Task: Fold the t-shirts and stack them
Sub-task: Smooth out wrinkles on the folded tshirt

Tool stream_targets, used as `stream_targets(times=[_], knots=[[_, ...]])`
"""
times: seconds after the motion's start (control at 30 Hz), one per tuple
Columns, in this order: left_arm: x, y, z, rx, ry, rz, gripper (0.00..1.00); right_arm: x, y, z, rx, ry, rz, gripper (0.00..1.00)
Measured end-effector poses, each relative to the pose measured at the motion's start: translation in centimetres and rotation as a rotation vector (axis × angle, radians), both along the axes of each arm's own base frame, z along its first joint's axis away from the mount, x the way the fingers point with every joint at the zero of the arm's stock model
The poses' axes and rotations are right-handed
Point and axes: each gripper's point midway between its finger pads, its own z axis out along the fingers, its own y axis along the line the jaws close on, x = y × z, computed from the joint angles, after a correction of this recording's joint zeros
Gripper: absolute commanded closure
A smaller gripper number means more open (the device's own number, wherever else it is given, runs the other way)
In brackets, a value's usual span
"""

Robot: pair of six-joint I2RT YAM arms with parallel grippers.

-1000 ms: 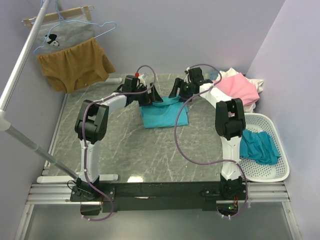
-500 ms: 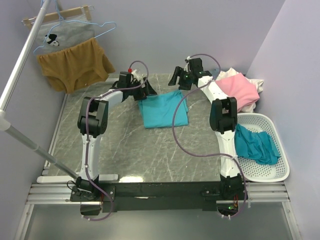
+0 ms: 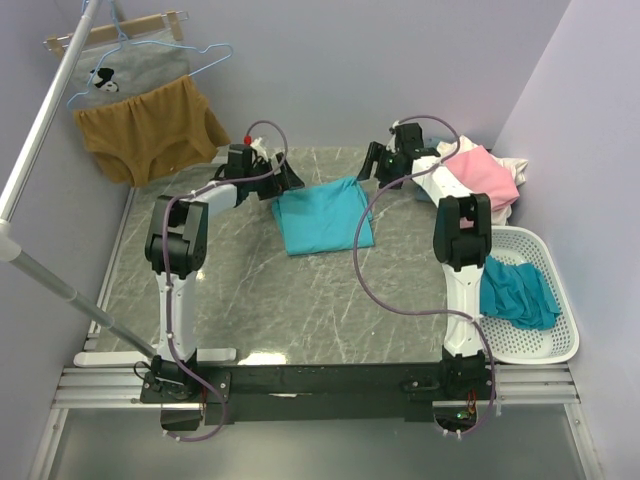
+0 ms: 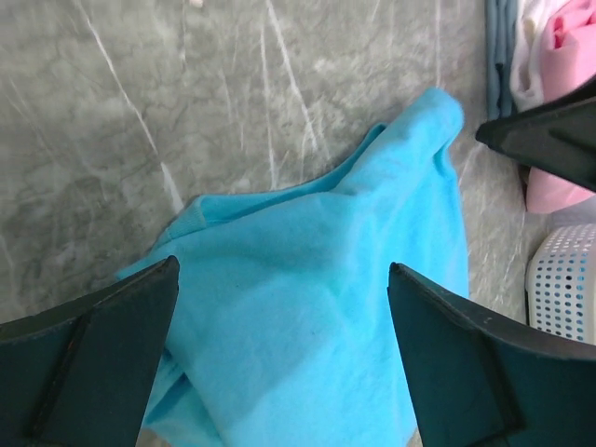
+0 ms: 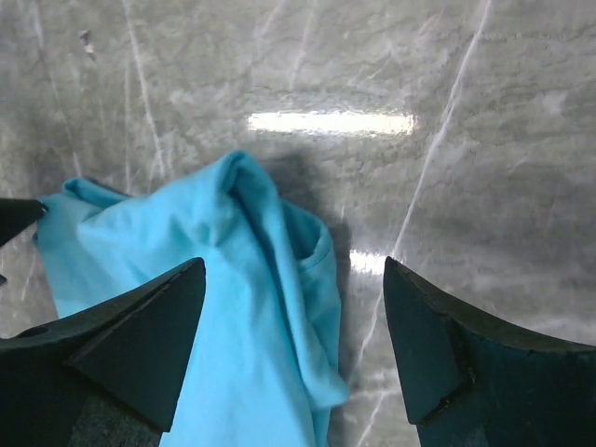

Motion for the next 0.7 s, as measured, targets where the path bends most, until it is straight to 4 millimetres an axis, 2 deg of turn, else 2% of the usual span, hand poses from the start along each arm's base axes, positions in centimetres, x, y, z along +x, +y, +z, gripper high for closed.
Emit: stream_targets(times=[0.17, 0.3, 0.47, 0.7], knots=[[0.0, 0.5, 2.8, 0.005, -0.052, 0.013, 0.01, -1.2, -0.2, 2.1, -0.021, -0.034, 0.015, 0.22], [-0.5, 0.6, 3.8, 0.004, -0.068, 0.012, 0.01, -2.1, 0.0, 1.5, -0.023, -0.019, 0.028, 0.25], [-1.4, 0.6, 2.3, 0.017, -0.032, 0.006, 0.01, -3.8, 0.2, -0.7, -0.036, 0.044, 0.046, 0.27], [-2.1, -0.1, 0.3, 0.034, 0.010, -0.007, 0.01, -4.1, 1.6, -0.8, -0.032, 0.045, 0.080, 0.27]])
